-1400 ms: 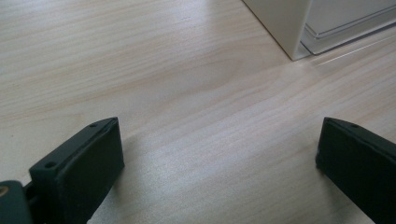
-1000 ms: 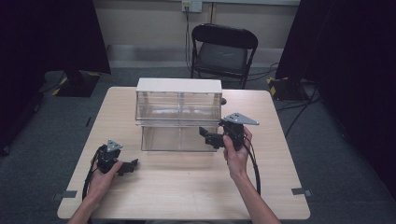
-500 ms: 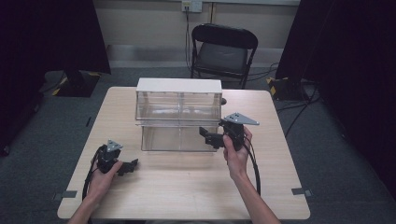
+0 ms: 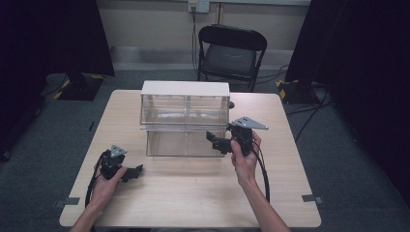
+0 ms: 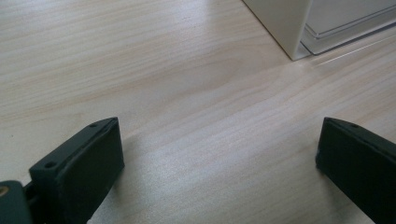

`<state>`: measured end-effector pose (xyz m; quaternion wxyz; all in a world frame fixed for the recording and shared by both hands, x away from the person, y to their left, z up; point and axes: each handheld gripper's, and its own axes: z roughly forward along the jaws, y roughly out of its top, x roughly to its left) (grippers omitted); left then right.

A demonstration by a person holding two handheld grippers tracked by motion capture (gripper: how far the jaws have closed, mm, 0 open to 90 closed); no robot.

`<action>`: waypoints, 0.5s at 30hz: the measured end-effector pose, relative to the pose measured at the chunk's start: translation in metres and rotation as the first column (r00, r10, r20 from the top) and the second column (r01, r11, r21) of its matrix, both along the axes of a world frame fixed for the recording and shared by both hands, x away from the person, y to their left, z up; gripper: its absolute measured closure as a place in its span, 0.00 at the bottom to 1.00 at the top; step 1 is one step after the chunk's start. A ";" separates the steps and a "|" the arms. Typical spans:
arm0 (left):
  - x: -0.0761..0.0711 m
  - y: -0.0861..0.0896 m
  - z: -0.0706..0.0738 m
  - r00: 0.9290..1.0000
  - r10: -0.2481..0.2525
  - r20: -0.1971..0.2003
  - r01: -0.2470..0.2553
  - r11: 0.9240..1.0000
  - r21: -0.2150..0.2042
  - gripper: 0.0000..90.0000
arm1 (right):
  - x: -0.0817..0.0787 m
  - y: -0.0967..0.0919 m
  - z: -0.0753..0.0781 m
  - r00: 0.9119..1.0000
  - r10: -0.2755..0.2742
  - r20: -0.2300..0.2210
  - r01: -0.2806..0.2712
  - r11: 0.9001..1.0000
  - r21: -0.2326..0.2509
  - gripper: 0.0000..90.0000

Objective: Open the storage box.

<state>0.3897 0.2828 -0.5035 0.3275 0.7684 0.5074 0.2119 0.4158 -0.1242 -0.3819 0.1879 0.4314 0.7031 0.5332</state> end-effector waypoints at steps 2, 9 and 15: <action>0.000 0.000 0.000 1.000 0.000 0.000 0.000 1.000 0.000 0.00 | 0.000 0.000 0.000 1.000 -0.001 0.000 0.001 1.000 0.000 0.14; 0.000 0.000 0.000 1.000 0.000 0.000 0.000 1.000 0.000 0.00 | 0.000 0.000 0.000 1.000 -0.001 0.000 0.001 1.000 0.000 0.14; 0.000 0.000 0.000 1.000 0.000 0.000 0.000 1.000 0.000 0.00 | 0.000 0.000 0.000 1.000 -0.001 -0.001 0.001 1.000 -0.001 0.14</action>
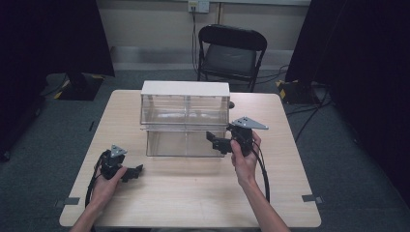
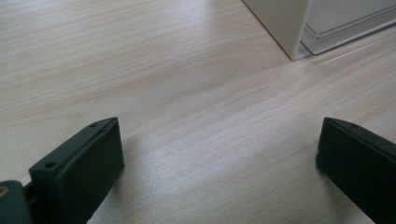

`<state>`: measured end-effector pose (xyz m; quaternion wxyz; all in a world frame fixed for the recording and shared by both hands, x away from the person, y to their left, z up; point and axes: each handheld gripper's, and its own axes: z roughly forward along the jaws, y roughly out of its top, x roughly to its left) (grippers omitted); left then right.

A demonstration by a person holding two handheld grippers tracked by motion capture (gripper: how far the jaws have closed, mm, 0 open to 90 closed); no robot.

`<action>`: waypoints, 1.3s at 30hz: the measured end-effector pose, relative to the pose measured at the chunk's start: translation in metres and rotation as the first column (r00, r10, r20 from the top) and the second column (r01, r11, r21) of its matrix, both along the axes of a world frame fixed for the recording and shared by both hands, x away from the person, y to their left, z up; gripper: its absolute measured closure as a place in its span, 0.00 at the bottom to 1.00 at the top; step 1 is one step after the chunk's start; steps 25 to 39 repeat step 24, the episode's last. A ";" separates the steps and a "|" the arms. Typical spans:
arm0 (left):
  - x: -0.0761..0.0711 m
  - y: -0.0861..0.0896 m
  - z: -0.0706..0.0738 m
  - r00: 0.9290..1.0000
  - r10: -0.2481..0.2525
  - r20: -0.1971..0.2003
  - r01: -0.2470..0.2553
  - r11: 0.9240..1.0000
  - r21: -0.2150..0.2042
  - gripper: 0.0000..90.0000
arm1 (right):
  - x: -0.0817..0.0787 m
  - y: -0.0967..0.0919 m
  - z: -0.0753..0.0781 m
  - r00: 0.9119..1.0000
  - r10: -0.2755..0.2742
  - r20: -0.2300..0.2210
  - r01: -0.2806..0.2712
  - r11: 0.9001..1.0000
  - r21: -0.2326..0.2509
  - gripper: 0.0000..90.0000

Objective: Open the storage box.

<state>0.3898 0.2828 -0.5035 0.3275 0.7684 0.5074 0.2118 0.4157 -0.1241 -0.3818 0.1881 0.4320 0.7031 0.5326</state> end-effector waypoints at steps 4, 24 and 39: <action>0.000 0.000 0.000 1.000 -0.001 0.000 0.001 1.000 0.002 0.00 | 0.000 0.000 0.000 1.000 0.001 -0.001 -0.001 1.000 0.001 0.14; 0.000 0.000 0.000 1.000 -0.006 -0.004 0.006 1.000 0.000 0.00 | 0.000 -0.001 0.000 1.000 0.005 -0.001 -0.005 1.000 -0.003 0.14; 0.000 0.000 0.000 1.000 -0.006 -0.004 0.006 1.000 0.000 0.00 | 0.000 -0.001 0.000 1.000 0.005 -0.001 -0.005 1.000 -0.003 0.14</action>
